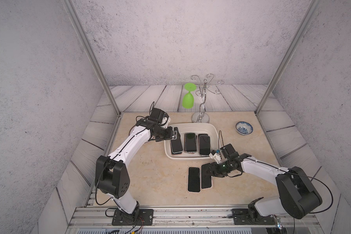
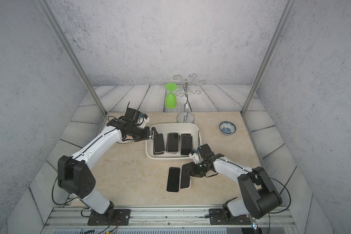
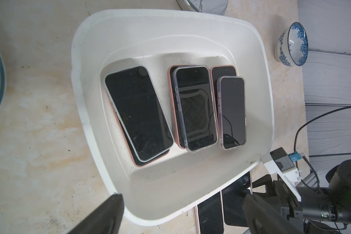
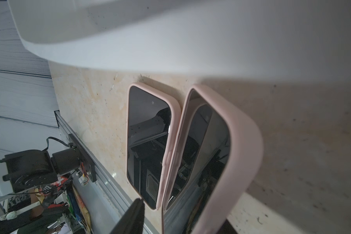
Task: Take the phone out of the storage box
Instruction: Place the phone at the center of the board.
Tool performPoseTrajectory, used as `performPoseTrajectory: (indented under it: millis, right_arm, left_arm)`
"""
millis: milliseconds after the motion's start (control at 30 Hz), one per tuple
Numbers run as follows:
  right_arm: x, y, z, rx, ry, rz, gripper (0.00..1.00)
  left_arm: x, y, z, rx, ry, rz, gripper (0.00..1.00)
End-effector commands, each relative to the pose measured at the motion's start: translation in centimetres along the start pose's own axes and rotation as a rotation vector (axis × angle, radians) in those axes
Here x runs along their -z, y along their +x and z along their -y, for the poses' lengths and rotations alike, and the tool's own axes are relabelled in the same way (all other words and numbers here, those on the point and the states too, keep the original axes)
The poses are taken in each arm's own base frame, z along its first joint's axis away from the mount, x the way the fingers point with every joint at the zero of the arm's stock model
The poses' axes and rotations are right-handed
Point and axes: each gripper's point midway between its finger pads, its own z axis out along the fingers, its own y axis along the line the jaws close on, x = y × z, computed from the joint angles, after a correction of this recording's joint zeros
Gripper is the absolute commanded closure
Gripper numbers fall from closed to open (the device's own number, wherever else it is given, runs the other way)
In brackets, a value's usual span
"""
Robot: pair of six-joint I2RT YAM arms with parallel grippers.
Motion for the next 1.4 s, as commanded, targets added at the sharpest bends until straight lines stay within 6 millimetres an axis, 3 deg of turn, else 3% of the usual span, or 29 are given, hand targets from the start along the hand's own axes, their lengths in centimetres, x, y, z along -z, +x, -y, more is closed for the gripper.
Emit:
performPoseTrajectory:
  millis: [0, 233, 467, 533, 600, 700, 767, 933, 1367]
  right_arm:
    - [0.0, 4.6, 2.6, -0.151, 0.112, -0.159, 0.46]
    - [1.8, 4.7, 4.7, -0.158, 0.279, -0.13, 0.37]
    - [5.3, 2.8, 5.4, -0.154, 0.439, -0.008, 0.33]
    - [6.2, 2.2, 6.3, -0.178, 0.494, 0.041, 0.37]
    - [6.5, 1.2, 7.5, -0.194, 0.535, 0.082, 0.54]
    - [5.3, 0.1, 8.3, -0.194, 0.555, 0.052, 0.88]
    - [3.8, -0.1, 8.6, -0.201, 0.539, -0.009, 1.0]
    - [1.2, -0.5, 9.1, -0.22, 0.482, -0.023, 1.0]
    - [-1.7, 1.4, 5.4, -0.131, 0.369, -0.07, 1.0]
  left_arm:
    - [-0.9, 0.7, -0.6, 0.006, -0.011, -0.034, 0.01]
    - [-1.2, 1.3, -1.1, 0.002, -0.033, -0.061, 0.0]
    - [-1.4, 1.2, -1.5, 0.004, -0.047, -0.055, 0.01]
    - [-1.6, 0.9, -1.5, 0.006, -0.051, -0.043, 0.01]
    - [-1.6, 0.4, -1.2, -0.007, -0.055, -0.024, 0.01]
    - [-2.2, 0.2, -0.3, -0.05, -0.08, -0.028, 0.01]
    - [-2.9, 0.4, 0.0, -0.064, -0.094, -0.046, 0.0]
    - [-4.8, 1.2, -0.7, -0.045, -0.137, -0.094, 0.01]
    - [-9.2, 2.4, -2.8, -0.027, -0.231, -0.168, 0.0]
